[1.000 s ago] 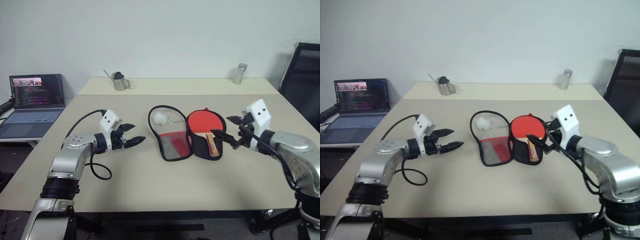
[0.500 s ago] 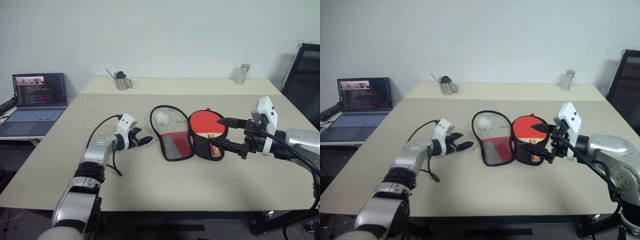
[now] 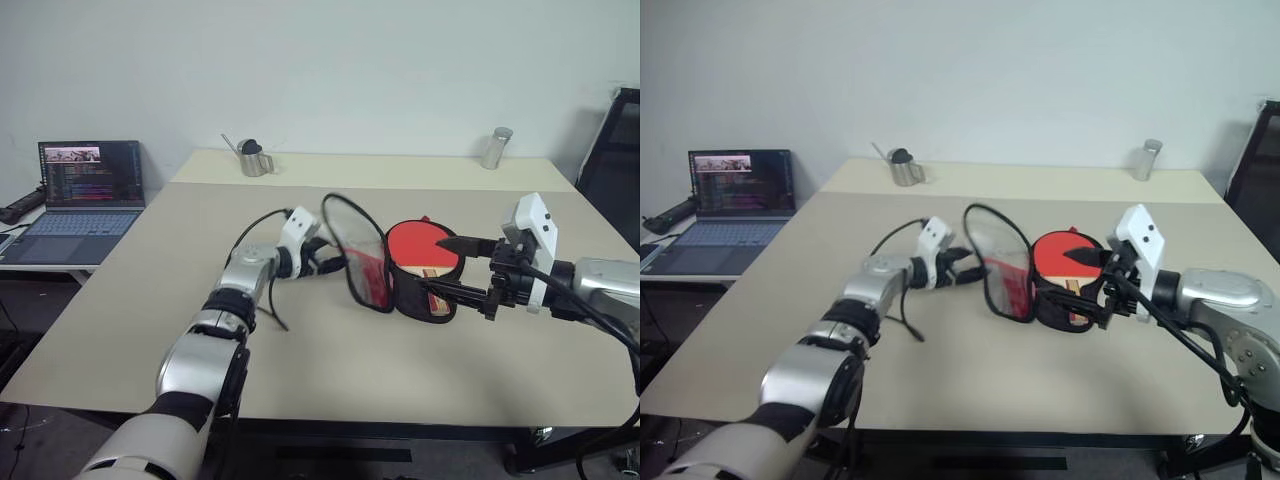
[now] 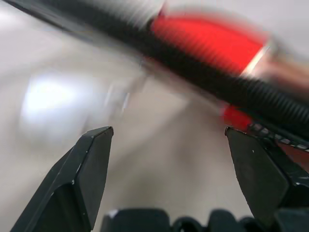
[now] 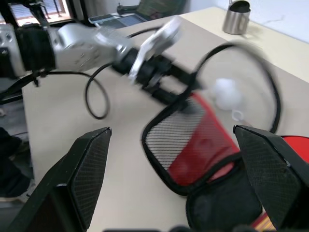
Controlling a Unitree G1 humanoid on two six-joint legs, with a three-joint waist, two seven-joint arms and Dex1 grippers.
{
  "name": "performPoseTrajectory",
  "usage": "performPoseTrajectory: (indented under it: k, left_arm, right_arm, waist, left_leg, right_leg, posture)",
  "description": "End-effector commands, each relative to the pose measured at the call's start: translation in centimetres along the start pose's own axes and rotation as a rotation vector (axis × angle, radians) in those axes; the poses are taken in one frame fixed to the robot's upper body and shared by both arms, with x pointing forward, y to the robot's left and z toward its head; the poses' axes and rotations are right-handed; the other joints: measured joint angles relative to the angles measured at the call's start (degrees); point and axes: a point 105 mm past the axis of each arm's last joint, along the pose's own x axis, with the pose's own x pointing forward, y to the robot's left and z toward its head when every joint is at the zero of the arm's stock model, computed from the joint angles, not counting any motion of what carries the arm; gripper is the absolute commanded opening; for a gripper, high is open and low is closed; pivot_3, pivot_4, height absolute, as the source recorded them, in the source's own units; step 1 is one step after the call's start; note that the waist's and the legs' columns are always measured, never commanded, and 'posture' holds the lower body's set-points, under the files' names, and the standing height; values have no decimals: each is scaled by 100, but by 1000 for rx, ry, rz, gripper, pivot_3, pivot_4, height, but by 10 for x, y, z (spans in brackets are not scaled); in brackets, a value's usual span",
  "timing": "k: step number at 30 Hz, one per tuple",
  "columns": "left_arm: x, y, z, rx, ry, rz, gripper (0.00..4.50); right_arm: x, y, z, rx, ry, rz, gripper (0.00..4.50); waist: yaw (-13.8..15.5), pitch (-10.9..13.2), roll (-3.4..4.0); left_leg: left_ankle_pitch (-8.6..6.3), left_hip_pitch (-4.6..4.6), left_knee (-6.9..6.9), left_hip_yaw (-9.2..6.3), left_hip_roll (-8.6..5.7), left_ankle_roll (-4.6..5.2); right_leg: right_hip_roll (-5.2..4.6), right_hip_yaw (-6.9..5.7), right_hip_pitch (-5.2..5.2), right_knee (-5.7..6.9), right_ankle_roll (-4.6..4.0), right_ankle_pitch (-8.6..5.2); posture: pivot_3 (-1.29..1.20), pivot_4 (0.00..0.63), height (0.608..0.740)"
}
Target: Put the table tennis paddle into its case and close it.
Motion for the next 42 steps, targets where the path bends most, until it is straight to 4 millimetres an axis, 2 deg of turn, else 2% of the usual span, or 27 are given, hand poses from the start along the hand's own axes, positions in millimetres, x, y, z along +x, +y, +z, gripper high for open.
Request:
performPoseTrajectory:
  k: [1,3,9,14,21,26,29,34,38,42]
  left_arm:
    - [14,-18,38,34,-119,-101,4077]
    - [25,-31,43,34,-137,-148,4077]
    - [57,-64,37,25,-113,-206,4077]
    - [62,-72,34,48,-104,-232,4077]
    - [31,-42,33,127,-113,-196,4077]
    - [-9,-21,34,156,-142,-202,4077]
    - [-32,-19,37,146,-171,-236,4077]
    - [-65,-10,39,127,-174,-176,4077]
    - [-75,-14,42,141,-169,-161,4077]
    - [-76,-21,46,151,-172,-165,4077]
  right_arm:
    - [-18,-6,13,-34,-18,-56,4438]
    - [-28,-13,15,-39,-3,-100,4438]
    - [-52,-28,10,-50,71,-209,4438]
    - [-56,-25,0,-36,107,-207,4438]
    - [-51,-50,-25,27,140,-324,4438]
    - [-21,-79,-62,239,162,-439,4438]
    - [-5,-93,-78,300,183,-481,4438]
    - [17,-116,-98,377,189,-566,4438]
    - [29,-127,-116,408,213,-607,4438]
    - [36,-130,-131,414,247,-607,4438]
  waist:
    - [-5,0,0]
    - [-5,0,0]
    - [-15,0,0]
    - [-42,0,0]
    - [-44,0,0]
    - [-77,-2,2]
    - [-78,-2,3]
    - [-59,-3,4]
    - [-24,-3,4]
    - [-27,-3,5]
  left_leg:
    - [0,0,-1,5,0,0]
    - [0,-3,-3,7,0,0]
    - [0,-9,-3,13,1,2]
    - [0,-5,-5,20,5,2]
    - [1,0,-5,23,7,1]
    - [3,3,-3,27,9,-2]
    - [6,-2,-6,26,13,-7]
    - [15,-9,-3,26,11,-22]
    - [15,-9,-1,23,10,-21]
    - [14,-11,2,25,9,-21]
  right_leg:
    - [-1,5,-3,0,0,0]
    - [-1,6,-8,-1,0,0]
    - [2,11,-19,4,0,0]
    - [8,17,-23,10,0,0]
    - [11,18,-22,14,0,0]
    - [10,24,-25,19,-1,1]
    - [10,22,-33,22,-2,1]
    - [8,22,-35,15,-2,1]
    - [7,19,-34,17,-2,1]
    - [6,21,-33,18,-3,2]
  posture:
    - [0,150,740]
    - [0,150,740]
    - [0,150,740]
    - [0,150,740]
    - [0,150,740]
    - [0,150,740]
    - [0,150,740]
    - [0,150,740]
    - [0,150,740]
    - [0,150,740]
